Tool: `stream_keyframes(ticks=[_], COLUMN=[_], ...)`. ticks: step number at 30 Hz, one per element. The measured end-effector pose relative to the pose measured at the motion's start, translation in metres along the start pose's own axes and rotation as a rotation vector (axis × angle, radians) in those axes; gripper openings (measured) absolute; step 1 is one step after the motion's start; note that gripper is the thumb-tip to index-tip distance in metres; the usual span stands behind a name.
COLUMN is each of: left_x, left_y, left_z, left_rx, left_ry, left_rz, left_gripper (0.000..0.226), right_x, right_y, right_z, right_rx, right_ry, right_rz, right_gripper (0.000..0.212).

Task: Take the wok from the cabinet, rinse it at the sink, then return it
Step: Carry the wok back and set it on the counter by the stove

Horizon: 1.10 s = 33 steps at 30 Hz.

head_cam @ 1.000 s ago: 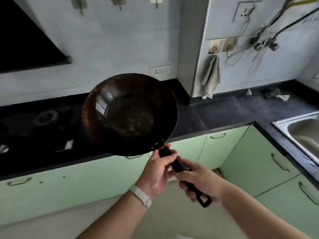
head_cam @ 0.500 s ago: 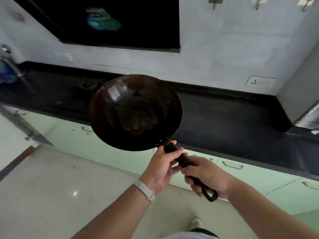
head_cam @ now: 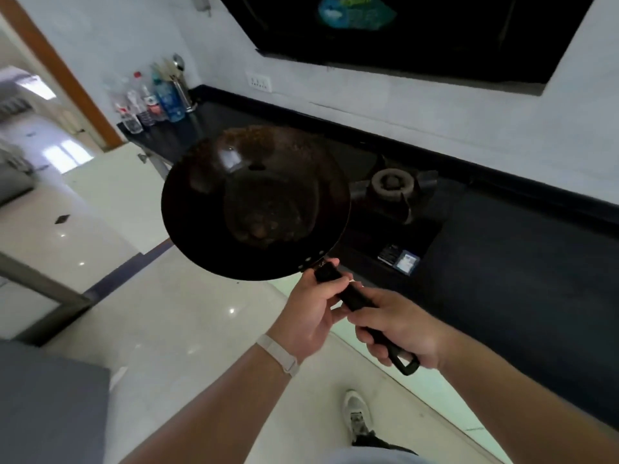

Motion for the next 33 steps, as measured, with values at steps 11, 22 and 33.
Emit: stream_keyframes(ticks=[11,22,33], left_x=[-0.039,-0.133,-0.307], left_y=[-0.08,-0.098,-0.113], left_z=[-0.076,-0.134,-0.227], left_rx=[0.12,0.193,0.201], left_ry=[0.015,0.161,0.234], left_rz=[-0.255,-0.427,-0.405], left_gripper=[0.027,0.036,0.035], right_x=[-0.023,0.036,0.17], right_y=[-0.138,-0.241,-0.38], right_z=[0.067,0.11,0.152], right_rx=[0.004,0.054,0.095], right_ry=[0.132,0.226,0.312], right_rz=[0.199,0.349,0.318], right_gripper=[0.021,0.017,0.012])
Point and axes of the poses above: each hand's wrist, its own y-axis away from the middle knuckle, its own x-axis out of the palm, z = x × y, the point moved 1 cm from there along -y, towards the middle knuckle, and after that the axes turned 1 degree about -x, right-handed, at the moved point
